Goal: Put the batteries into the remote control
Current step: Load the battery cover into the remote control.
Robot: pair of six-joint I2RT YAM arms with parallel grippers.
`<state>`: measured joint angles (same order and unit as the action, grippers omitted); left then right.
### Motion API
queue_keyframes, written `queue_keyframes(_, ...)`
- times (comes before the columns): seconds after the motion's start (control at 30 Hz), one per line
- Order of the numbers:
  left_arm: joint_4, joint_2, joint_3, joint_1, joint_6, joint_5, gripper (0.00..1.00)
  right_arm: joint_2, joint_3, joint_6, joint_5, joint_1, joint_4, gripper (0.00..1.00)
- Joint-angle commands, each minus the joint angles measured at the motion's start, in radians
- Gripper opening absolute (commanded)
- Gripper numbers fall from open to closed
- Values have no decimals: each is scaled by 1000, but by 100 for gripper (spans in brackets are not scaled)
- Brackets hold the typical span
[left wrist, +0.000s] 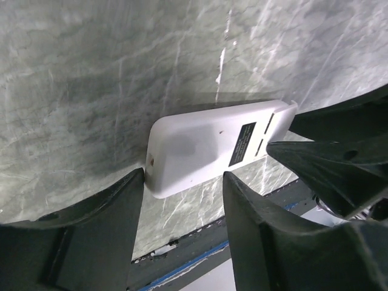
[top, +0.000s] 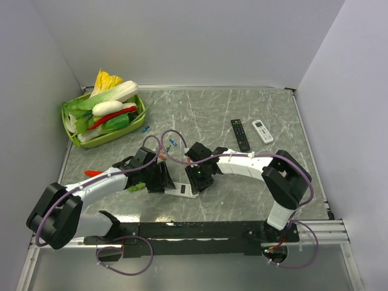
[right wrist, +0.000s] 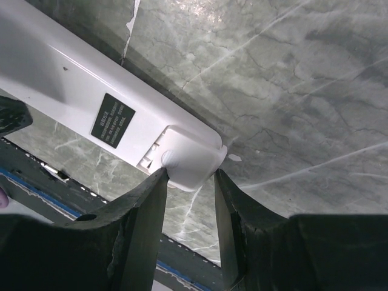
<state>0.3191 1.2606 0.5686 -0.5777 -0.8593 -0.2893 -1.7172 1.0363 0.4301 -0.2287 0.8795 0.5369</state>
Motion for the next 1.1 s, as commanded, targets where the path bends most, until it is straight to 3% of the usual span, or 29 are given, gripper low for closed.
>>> queue_keyframes(0.0, -17, -30, 40, -4, 6, 22, 60, 42, 18, 38, 32, 12, 35, 44)
queue_keyframes(0.27, -38, 5, 43, -4, 25, -22, 62, 27, -41, 139, -17, 13, -26, 43)
queue_keyframes(0.5, -60, 49, 40, -4, 45, -113, 52, 44, -84, 225, -44, 13, -52, 38)
queue_keyframes(0.7, -75, 51, 33, -4, 42, -168, 49, 47, -76, 239, -73, 10, -31, 37)
queue_keyframes(1.07, -92, 42, 14, -4, 28, -200, 49, 19, -114, 294, -192, -2, -94, 19)
